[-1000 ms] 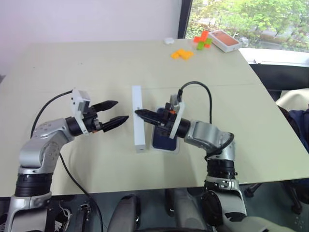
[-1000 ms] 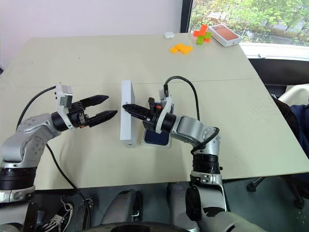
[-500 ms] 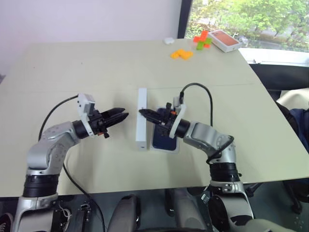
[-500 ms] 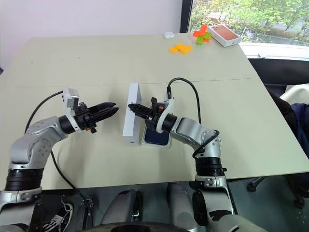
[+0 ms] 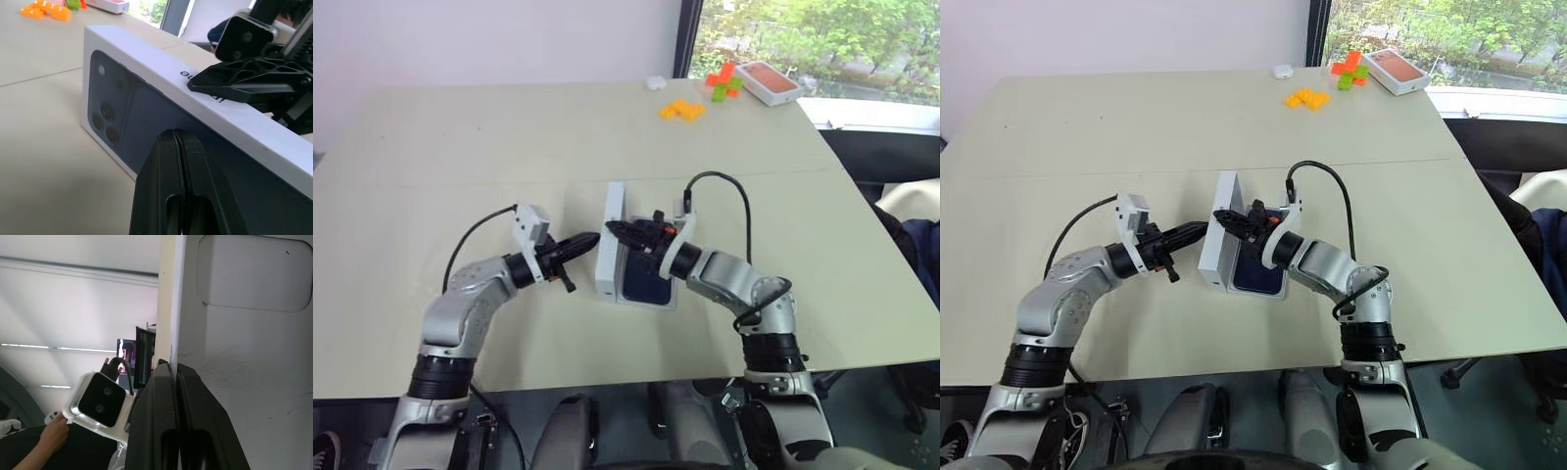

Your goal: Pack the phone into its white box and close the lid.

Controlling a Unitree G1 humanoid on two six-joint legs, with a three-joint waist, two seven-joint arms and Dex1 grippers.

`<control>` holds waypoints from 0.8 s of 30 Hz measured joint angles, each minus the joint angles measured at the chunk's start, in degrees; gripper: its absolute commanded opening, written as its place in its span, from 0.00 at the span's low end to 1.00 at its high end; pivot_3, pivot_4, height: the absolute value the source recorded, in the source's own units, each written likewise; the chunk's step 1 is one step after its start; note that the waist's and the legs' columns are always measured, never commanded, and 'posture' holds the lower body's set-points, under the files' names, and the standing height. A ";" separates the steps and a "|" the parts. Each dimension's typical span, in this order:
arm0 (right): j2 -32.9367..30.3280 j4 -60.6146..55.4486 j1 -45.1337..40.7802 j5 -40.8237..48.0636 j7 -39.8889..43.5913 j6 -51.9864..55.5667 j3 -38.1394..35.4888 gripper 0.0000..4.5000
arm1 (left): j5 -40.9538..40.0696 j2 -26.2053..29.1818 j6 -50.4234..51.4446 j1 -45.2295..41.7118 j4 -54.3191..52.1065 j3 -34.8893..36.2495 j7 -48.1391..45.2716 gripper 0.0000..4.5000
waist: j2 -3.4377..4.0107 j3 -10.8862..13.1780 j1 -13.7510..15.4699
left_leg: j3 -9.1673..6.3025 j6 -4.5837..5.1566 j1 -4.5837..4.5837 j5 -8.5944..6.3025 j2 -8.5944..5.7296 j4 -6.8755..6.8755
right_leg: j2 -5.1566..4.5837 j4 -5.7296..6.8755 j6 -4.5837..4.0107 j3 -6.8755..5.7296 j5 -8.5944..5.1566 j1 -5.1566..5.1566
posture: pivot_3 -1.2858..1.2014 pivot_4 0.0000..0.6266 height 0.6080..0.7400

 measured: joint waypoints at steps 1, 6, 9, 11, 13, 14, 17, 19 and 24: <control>-0.04 -0.18 0.39 -0.04 -0.06 -0.25 -0.16 0.00 | 0.43 -0.85 -0.34 -0.10 0.44 -0.18 0.32 0.01 | 0.00 0.00 0.01 | 0.00 0.00 0.00 0.00 0.00 0.00 | 0.00 0.00 0.00 0.00 0.00 0.01 | 0.52 0.24 1.00; -1.00 -1.58 1.49 -0.12 0.12 -0.38 -0.22 0.32 | 1.55 -1.95 -0.90 -0.17 1.05 -0.99 0.91 0.00 | 0.00 0.00 0.03 | 0.00 0.00 0.02 0.00 0.00 0.02 | 0.01 0.01 0.00 0.00 0.00 0.01 | 0.52 0.24 1.00; -1.66 -1.97 1.70 -0.58 0.34 0.13 0.27 0.65 | 1.81 -2.21 -1.26 -0.37 1.24 -1.19 0.86 0.00 | 0.00 0.00 0.03 | 0.00 0.00 0.01 0.00 0.00 0.02 | 0.01 0.01 0.00 0.00 0.00 0.01 | 0.52 0.24 1.00; -2.61 -2.16 1.69 -1.00 0.85 0.73 0.54 0.88 | 1.91 -2.55 -1.32 -0.91 1.54 -1.67 0.85 0.00 | -0.01 0.00 0.05 | 0.00 0.00 0.02 0.00 0.00 0.03 | 0.01 0.01 0.00 0.00 0.00 0.03 | 0.52 0.24 1.00; -3.47 -2.27 1.69 -1.29 1.47 1.23 0.73 0.99 | 1.91 -2.93 -1.32 -1.25 1.58 -1.84 0.84 0.00 | -0.01 0.00 0.08 | 0.00 0.00 0.01 0.00 0.00 0.04 | 0.01 0.01 0.00 0.00 0.00 0.03 | 0.52 0.24 1.00; -4.53 -2.68 1.67 -1.99 2.31 1.69 1.13 0.99 | 1.91 -3.06 -1.31 -1.32 1.58 -1.90 0.85 0.00 | -0.01 0.00 0.09 | 0.01 0.00 0.01 0.00 -0.01 0.03 | 0.01 0.01 0.00 0.00 0.00 0.03 | 0.52 0.24 1.00; -9.87 -4.84 1.09 -6.35 6.60 3.67 1.88 0.99 | 1.93 -3.24 -1.31 -1.32 1.57 -2.29 0.90 0.00 | -0.01 0.00 0.19 | 0.01 0.00 0.00 0.00 -0.03 0.04 | 0.00 0.00 0.00 0.00 0.00 0.03 | 0.52 0.24 1.00; -14.48 -6.12 0.17 -10.23 10.87 5.19 2.88 0.99 | 1.91 -3.45 -1.28 -1.30 1.57 -2.33 0.93 0.00 | -0.01 0.00 0.23 | 0.02 0.00 0.00 0.00 -0.04 0.05 | -0.01 -0.01 0.01 0.00 0.00 0.04 | 0.52 0.24 1.00; -32.73 -13.04 -2.27 -25.43 30.47 7.87 9.76 0.99 | 1.90 -3.74 -1.27 -0.77 1.50 -2.69 0.85 0.00 | -0.01 -0.01 0.52 | 0.01 0.00 0.02 0.00 -0.03 0.07 | 0.04 -0.06 0.02 -0.02 -0.01 0.08 | 0.52 0.24 1.00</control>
